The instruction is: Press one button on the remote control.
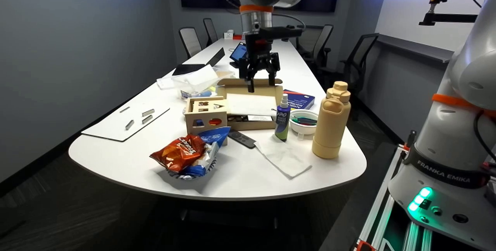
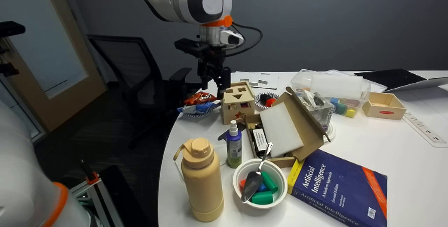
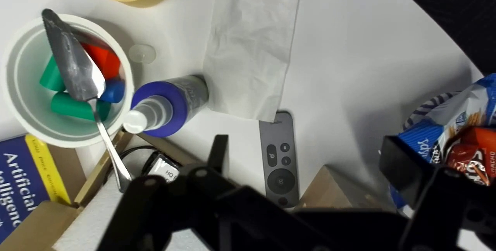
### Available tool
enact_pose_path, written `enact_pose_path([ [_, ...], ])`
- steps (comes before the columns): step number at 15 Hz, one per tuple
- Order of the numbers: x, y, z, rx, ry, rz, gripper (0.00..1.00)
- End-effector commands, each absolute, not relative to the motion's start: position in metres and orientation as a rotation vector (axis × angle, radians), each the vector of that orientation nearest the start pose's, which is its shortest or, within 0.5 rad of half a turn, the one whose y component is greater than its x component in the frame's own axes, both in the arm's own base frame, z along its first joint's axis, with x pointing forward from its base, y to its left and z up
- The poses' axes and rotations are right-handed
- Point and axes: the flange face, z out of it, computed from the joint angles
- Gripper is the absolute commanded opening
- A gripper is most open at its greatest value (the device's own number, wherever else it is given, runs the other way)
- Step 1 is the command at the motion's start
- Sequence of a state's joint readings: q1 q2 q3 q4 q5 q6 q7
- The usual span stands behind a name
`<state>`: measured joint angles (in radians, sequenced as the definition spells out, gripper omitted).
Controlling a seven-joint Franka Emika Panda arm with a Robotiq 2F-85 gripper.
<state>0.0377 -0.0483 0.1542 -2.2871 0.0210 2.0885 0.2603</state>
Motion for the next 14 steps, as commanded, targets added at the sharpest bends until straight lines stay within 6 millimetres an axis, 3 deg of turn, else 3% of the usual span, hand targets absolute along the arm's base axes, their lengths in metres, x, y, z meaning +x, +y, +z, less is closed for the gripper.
enact_pose_path([
  [1, 0.488, 0.086, 0.335, -3.075, 0.05, 0.227, 1.0],
  [5, 0.494, 0.081, 0.306, -3.038, -0.002, 0.2, 1.0],
  [14, 0.506, 0.082, 0.255, -3.044, -0.056, -0.067, 1.0],
])
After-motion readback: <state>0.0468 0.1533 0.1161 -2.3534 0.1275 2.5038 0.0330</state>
